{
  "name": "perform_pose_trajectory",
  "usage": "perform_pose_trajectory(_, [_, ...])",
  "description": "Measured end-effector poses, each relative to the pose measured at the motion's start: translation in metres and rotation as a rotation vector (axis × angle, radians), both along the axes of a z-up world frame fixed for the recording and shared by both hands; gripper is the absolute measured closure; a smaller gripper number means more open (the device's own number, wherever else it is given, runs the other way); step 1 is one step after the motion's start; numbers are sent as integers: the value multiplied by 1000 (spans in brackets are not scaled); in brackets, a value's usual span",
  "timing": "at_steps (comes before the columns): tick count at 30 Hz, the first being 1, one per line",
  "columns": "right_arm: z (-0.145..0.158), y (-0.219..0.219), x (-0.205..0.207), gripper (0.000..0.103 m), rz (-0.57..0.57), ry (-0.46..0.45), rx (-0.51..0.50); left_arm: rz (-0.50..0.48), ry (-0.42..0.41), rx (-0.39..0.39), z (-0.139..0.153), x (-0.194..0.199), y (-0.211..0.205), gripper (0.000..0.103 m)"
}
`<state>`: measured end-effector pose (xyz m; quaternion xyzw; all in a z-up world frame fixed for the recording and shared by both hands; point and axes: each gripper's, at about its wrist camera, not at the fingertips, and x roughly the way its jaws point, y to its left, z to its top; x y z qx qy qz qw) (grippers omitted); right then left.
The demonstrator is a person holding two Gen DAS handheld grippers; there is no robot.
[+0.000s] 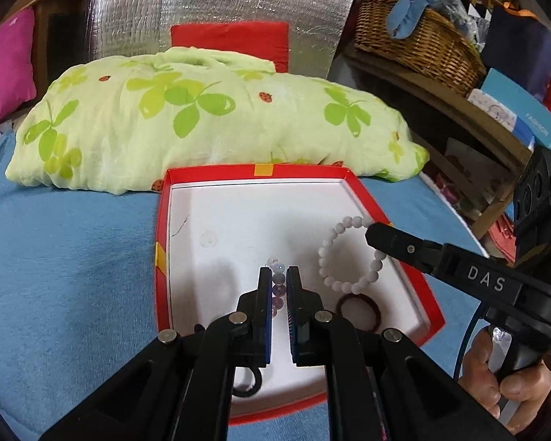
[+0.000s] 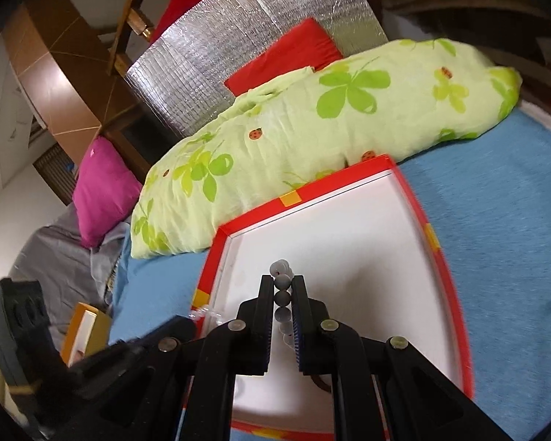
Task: Organize jewelry
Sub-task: 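Lower both bracelets into the red box and open both tools, then grasp the silver bangle with the left tool while the right moves to the red bracelet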
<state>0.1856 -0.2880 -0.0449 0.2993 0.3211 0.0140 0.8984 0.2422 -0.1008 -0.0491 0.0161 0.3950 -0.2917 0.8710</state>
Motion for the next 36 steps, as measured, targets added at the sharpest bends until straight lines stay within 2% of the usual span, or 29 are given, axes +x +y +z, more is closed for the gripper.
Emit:
perform_pose_trajectory(7, [-22,0,23,92,-25,96,-11,-5,38,37,-18,7,-9,95])
perform_pose_trajectory(11, [-26,-7,22,89,-54,116,-31,1,46,61,-23,6,-7,94])
perform_pose_trajectory(13, [-27,-15,18,86,-79,125,-27,12,43,69,-22,4,-3,86])
perform_pose_trajectory(14, [-26,-18,16,81,-88,126,-26,12,39,67,-20,2,0,77])
perform_pose_trajectory(15, [-25,-23,13,72,-98,129,-19,17,26,69,-17,-1,3,70])
perform_pose_trajectory(16, [-24,-26,10,68,-102,128,-9,25,11,75,-14,-4,6,69])
perform_pose_trajectory(26, [5,-34,-37,69,-81,77,-71,118,-101,135,13,-37,48,53])
perform_pose_trajectory(31, [10,-28,-63,69,-47,83,-92,161,-112,192,9,-55,69,53])
perform_pose_trajectory(36, [15,-20,-85,69,-9,81,-95,132,-129,243,2,-85,79,53])
